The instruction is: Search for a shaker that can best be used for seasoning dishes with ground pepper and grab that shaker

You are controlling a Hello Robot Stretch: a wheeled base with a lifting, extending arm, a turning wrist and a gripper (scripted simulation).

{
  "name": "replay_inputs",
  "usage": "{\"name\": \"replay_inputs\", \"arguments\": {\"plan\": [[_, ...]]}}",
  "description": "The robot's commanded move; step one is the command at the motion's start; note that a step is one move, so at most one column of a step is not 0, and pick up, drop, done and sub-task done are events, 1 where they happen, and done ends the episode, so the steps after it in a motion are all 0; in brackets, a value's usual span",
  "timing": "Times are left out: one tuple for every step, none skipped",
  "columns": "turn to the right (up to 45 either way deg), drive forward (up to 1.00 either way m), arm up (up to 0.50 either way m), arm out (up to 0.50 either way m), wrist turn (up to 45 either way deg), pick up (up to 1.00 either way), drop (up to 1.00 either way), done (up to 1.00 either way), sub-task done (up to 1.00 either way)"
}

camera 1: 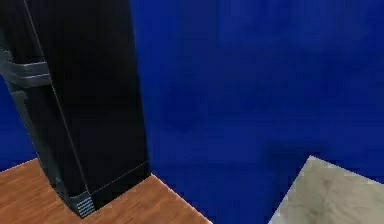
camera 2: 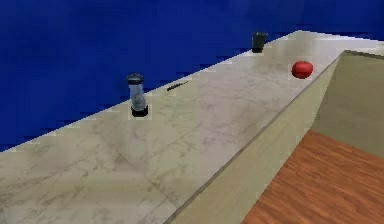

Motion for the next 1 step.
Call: {"name": "replay_inputs", "arguments": {"plan": [[-9.0, 0.00, 0.00, 0.00, 0.0, 0.00, 0.00, 0.00, 0.00]]}}
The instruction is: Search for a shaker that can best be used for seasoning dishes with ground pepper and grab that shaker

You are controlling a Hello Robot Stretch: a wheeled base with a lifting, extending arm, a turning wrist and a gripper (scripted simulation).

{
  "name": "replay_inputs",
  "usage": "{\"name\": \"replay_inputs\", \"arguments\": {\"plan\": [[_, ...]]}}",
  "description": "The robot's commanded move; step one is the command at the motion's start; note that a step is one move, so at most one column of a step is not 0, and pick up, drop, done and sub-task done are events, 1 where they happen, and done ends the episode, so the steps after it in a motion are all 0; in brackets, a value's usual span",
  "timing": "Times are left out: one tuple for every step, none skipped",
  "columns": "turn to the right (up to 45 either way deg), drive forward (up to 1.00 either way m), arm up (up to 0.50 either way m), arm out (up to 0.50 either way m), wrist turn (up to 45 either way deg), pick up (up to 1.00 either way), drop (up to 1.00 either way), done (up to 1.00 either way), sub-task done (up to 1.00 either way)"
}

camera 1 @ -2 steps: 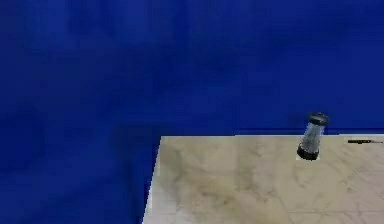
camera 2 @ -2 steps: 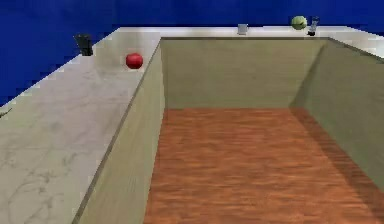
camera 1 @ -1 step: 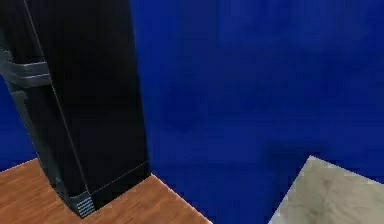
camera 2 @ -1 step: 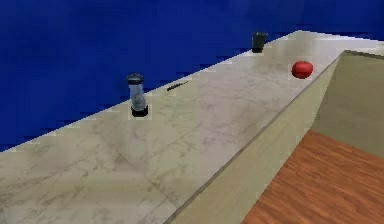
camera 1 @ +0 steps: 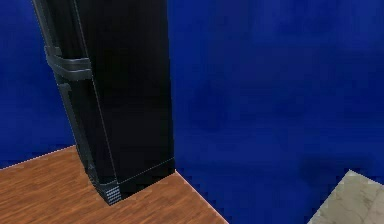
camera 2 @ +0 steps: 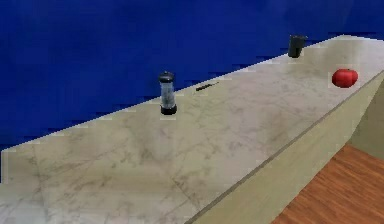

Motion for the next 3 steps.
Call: {"name": "replay_inputs", "arguments": {"plan": [[0.0, 0.00, 0.50, 0.00, 0.0, 0.00, 0.00, 0.00, 0.00], [0.0, 0.00, 0.38, 0.00, 0.0, 0.00, 0.00, 0.00, 0.00], [0.0, 0.00, 0.00, 0.48, 0.0, 0.00, 0.00, 0.00, 0.00]]}}
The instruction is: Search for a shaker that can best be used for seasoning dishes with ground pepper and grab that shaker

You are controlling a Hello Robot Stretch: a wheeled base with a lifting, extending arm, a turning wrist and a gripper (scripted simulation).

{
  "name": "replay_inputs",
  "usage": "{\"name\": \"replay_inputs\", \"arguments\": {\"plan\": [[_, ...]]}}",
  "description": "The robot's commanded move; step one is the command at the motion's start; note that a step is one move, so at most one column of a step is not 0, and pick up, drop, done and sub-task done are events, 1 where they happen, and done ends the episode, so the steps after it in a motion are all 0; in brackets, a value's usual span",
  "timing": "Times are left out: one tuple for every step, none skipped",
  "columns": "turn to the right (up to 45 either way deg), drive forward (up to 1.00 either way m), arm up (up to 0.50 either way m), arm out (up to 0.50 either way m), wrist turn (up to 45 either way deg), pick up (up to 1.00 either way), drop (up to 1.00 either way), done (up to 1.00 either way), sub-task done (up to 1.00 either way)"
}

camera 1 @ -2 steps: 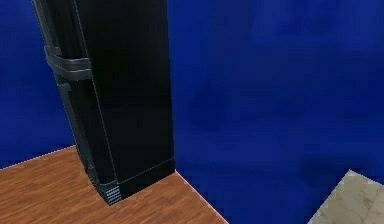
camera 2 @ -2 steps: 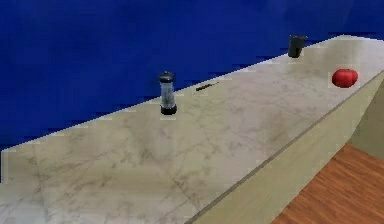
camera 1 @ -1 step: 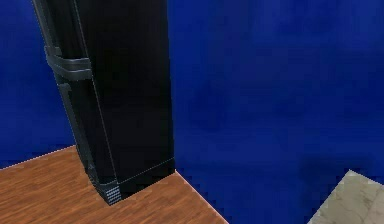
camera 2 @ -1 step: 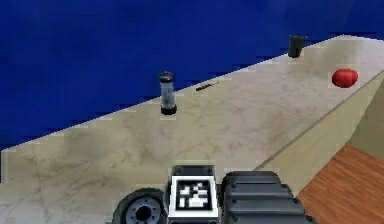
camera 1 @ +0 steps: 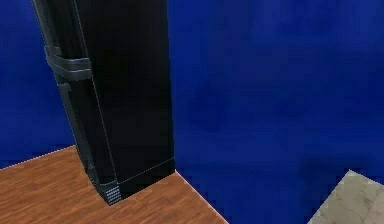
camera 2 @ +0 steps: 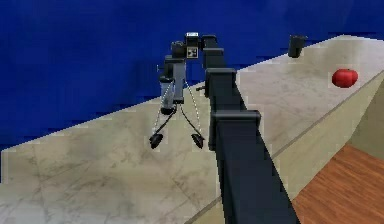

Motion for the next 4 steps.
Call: {"name": "replay_inputs", "arguments": {"plan": [[0.0, 0.00, 0.00, 0.00, 45.0, 0.00, 0.00, 0.00, 0.00], [0.0, 0.00, 0.00, 0.00, 45.0, 0.00, 0.00, 0.00, 0.00], [0.0, 0.00, 0.00, 0.00, 45.0, 0.00, 0.00, 0.00, 0.00], [0.0, 0.00, 0.00, 0.00, 21.0, 0.00, 0.00, 0.00, 0.00]]}}
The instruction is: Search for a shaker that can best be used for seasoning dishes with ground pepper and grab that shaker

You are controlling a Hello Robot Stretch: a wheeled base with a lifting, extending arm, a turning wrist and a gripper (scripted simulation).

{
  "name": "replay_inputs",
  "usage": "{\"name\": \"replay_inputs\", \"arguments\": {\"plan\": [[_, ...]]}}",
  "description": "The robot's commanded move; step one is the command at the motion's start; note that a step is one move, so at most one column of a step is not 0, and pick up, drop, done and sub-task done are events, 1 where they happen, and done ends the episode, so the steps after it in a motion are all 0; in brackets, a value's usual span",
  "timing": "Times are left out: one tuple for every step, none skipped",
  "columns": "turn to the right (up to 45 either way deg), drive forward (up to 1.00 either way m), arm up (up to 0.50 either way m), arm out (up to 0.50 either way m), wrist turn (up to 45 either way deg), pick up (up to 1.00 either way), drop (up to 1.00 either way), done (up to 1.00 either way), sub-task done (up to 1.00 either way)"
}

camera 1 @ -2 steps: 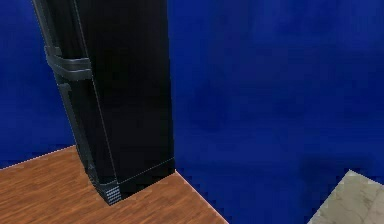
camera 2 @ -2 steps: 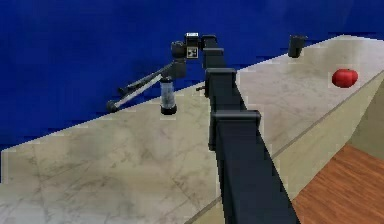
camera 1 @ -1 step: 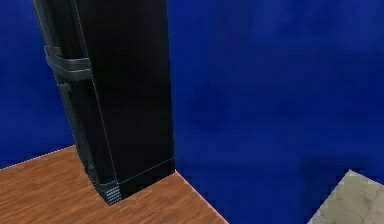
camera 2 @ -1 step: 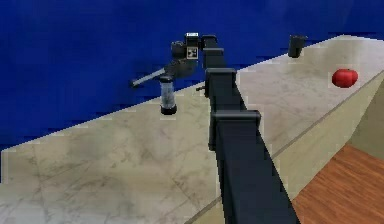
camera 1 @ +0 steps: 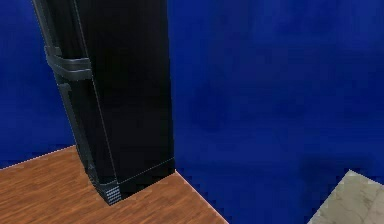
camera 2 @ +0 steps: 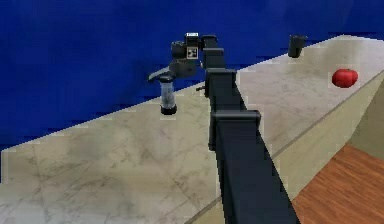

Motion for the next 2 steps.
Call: {"name": "replay_inputs", "arguments": {"plan": [[0.0, 0.00, 0.00, 0.00, 0.0, 1.00, 0.00, 0.00, 0.00], [0.0, 0.00, 0.00, 0.00, 0.0, 0.00, 0.00, 1.00, 0.00]]}}
